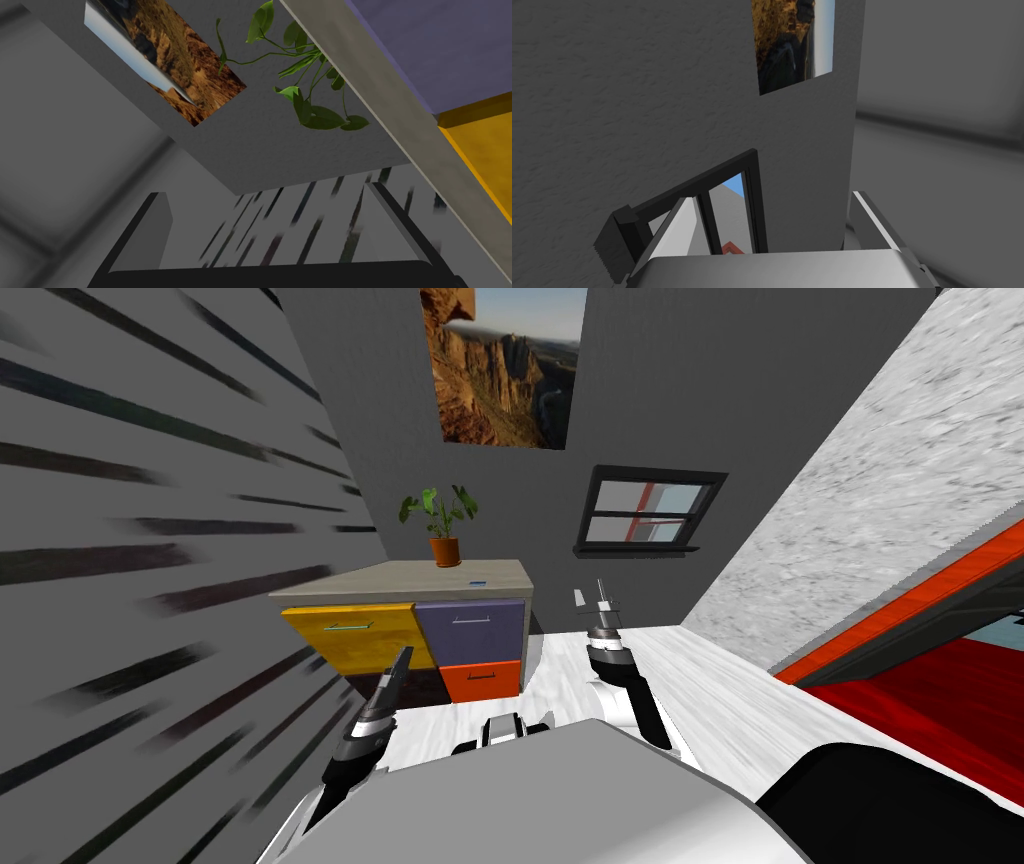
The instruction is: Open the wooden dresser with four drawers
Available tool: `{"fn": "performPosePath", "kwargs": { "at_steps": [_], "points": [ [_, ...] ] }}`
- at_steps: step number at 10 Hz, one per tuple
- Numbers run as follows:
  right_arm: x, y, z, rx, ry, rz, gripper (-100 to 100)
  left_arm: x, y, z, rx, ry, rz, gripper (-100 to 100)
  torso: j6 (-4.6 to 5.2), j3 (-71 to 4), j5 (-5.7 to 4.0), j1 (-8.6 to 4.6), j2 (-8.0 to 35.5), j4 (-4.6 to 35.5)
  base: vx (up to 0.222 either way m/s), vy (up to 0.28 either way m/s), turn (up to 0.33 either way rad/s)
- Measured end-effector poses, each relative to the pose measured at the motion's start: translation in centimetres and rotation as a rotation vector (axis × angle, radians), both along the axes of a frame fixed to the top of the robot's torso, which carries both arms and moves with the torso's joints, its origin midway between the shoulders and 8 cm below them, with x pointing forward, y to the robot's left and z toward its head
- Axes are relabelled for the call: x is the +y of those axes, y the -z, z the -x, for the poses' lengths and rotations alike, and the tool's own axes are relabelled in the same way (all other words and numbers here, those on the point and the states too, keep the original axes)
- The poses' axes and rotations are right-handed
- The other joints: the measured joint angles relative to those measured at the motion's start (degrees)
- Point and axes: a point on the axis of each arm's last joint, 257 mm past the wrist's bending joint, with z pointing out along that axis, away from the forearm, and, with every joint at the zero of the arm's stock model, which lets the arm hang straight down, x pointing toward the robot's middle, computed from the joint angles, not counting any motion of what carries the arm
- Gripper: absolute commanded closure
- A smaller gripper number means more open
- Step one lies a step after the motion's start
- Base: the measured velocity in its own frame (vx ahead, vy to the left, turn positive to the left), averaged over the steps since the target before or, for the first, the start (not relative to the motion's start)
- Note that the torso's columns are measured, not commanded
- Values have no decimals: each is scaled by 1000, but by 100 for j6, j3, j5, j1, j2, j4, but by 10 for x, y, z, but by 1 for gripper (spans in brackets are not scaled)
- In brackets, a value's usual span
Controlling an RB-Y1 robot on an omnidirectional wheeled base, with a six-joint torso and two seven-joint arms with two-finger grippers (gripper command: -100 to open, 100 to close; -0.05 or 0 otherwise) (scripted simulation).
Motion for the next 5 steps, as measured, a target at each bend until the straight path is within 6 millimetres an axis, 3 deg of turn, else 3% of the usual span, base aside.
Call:
{"fn": "performPosePath", "kwargs": {
  "at_steps": [5],
  "points": [
    [0, 0, 0, 0, 0, 0, 0, 3, 40, -2, 41, -28, -26, -100, 0, -8, 3, 14, -12, -3, 118, -104, -14]
  ]
}}
